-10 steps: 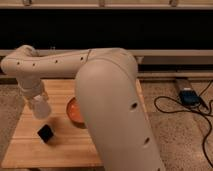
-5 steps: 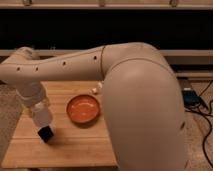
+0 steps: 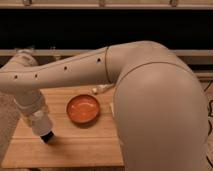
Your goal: Place the ceramic cup over the eraser
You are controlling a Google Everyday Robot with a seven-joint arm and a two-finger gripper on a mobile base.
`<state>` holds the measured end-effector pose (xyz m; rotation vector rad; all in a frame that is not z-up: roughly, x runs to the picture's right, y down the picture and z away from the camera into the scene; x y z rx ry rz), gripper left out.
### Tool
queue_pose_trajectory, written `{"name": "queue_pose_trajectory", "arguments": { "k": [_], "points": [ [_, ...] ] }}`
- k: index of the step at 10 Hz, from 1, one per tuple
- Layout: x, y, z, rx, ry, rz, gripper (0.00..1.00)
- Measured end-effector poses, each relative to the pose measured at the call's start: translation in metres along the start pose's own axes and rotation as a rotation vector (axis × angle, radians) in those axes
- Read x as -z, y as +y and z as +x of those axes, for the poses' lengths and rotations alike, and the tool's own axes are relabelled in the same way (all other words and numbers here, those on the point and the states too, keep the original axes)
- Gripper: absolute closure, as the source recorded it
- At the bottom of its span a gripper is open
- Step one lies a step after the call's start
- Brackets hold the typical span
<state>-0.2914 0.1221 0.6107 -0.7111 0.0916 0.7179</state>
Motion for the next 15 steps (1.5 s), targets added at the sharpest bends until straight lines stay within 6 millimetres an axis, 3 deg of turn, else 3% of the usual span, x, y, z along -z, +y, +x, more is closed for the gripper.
{"name": "queue_pose_trajectory", "arguments": {
  "k": [2, 3, 10, 11, 15],
  "points": [
    [-0.013, 0.002, 0.004, -0.001, 0.010, 0.003, 0.99],
    [-0.018, 0.005, 0.004, -0.003, 0.010, 0.009, 0.93],
    [-0.078, 0.000, 0.000, -0.033, 0.008, 0.068, 0.25],
    [-0.089, -0.001, -0.001, -0.035, 0.016, 0.074, 0.20],
    [-0.111, -0.005, -0.002, -0.048, 0.066, 0.061, 0.20]
  ]
}}
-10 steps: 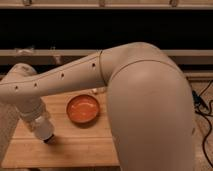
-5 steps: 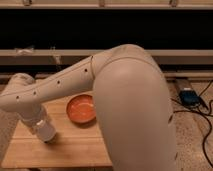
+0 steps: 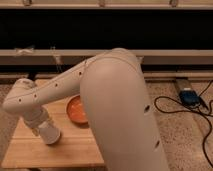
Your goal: Place the ceramic cup over the eraser
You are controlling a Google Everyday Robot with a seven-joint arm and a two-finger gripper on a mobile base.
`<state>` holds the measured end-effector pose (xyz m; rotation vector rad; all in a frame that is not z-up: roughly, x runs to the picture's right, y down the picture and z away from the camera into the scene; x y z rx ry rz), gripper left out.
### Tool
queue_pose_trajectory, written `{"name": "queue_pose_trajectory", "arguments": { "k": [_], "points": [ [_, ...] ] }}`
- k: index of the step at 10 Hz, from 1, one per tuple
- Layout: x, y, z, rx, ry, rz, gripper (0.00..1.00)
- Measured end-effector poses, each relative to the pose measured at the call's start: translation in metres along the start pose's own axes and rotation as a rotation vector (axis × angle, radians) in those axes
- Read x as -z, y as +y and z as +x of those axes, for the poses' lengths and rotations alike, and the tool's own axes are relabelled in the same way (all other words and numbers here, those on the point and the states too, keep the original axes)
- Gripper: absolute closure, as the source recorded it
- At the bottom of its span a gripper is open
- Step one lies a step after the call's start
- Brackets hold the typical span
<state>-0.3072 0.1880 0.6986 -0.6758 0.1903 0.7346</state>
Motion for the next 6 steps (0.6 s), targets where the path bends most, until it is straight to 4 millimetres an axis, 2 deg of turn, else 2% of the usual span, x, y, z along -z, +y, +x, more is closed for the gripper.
{"name": "queue_pose_trajectory", "arguments": {
  "k": [3, 6],
  "points": [
    [0.001, 0.000, -0.003, 0.007, 0.009, -0.016, 0.20],
    [0.017, -0.004, -0.009, 0.003, -0.011, -0.032, 0.20]
  ]
}}
